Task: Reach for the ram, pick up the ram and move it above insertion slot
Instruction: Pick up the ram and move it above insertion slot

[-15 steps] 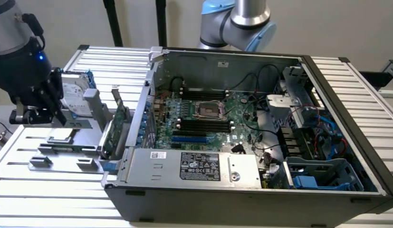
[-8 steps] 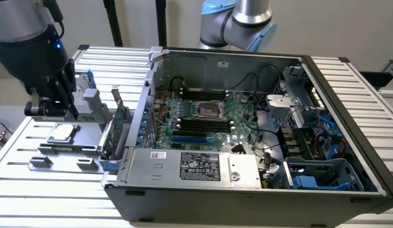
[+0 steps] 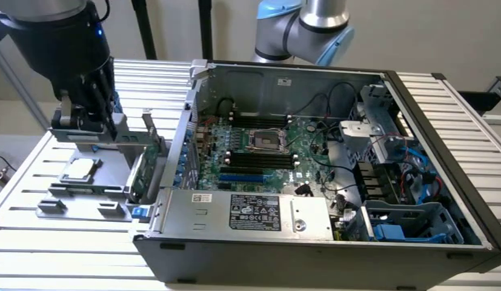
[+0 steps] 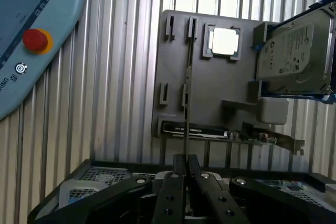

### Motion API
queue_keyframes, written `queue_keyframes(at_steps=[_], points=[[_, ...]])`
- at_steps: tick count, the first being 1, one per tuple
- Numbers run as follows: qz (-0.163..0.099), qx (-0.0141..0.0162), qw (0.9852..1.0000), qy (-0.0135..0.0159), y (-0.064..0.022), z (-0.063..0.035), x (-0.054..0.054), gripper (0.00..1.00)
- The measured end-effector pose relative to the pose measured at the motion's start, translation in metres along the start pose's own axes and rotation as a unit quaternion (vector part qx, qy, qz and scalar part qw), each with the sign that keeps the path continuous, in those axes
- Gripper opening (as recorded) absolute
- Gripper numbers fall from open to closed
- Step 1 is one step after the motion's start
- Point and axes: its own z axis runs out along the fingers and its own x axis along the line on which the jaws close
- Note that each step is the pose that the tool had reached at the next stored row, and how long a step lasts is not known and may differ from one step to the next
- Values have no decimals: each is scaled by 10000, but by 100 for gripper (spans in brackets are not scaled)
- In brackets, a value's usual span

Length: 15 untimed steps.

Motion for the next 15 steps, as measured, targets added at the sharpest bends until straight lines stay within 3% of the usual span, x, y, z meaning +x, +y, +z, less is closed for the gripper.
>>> queue_keyframes(at_steps=[5,15], points=[[2,-27,10000,-1,-222,-152,3,14],[2,-38,10000,-3,-674,-211,27,14]])
